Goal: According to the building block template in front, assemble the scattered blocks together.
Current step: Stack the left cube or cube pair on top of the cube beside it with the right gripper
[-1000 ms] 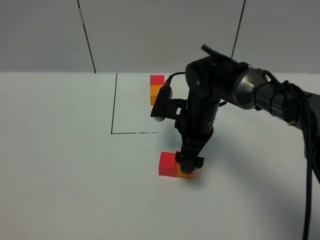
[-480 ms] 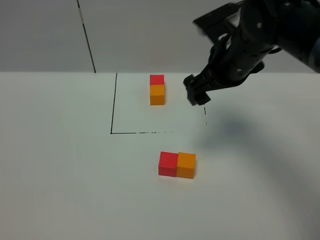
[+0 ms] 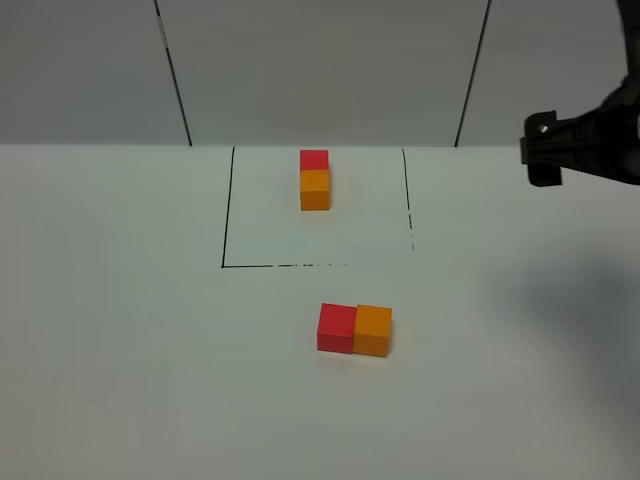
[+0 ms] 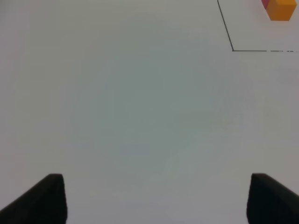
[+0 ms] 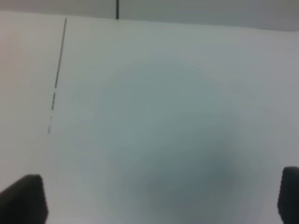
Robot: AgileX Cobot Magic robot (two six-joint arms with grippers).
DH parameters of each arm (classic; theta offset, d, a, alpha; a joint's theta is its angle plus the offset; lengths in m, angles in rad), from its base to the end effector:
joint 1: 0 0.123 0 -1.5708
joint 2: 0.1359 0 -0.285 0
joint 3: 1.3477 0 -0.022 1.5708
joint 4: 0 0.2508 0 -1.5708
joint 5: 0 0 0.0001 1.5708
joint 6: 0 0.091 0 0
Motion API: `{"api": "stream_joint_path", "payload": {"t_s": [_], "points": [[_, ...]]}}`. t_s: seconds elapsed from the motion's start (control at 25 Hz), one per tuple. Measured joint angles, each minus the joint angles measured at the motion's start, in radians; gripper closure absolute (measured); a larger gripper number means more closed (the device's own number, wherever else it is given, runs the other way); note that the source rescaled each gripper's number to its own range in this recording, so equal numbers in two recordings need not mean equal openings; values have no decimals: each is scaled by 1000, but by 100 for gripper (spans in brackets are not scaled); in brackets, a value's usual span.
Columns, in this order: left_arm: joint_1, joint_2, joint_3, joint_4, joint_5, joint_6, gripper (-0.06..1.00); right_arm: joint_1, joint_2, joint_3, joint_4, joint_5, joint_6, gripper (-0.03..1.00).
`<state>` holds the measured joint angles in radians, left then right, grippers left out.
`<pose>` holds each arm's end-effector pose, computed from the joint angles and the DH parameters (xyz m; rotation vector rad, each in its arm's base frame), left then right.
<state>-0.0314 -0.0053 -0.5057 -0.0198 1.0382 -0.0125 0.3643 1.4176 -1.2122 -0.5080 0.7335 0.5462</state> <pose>-0.0055 -0.0014 0.2807 0.0198 2.0109 -0.0516 0.2979 0.0818 0.3393 -0.0827 2.3048 -0.1280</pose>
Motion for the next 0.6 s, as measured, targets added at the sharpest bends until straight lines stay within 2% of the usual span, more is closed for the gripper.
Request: {"api": "stream_joint_path", "payload": {"t_s": [0.16,0.36,0.48,0.6], "points": [[0,0,0,0,0,0,29,0,-86,134,-72,-7,111,-3],[0,0,0,0,0,0,29,0,-108,201,-95,-12,119,-3],[0,0,0,0,0,0,30,0,-101,201,-101,-20,50,-3],[0,0,0,0,0,0,30,0,-57,194,-81,-36,-114,-3]]}}
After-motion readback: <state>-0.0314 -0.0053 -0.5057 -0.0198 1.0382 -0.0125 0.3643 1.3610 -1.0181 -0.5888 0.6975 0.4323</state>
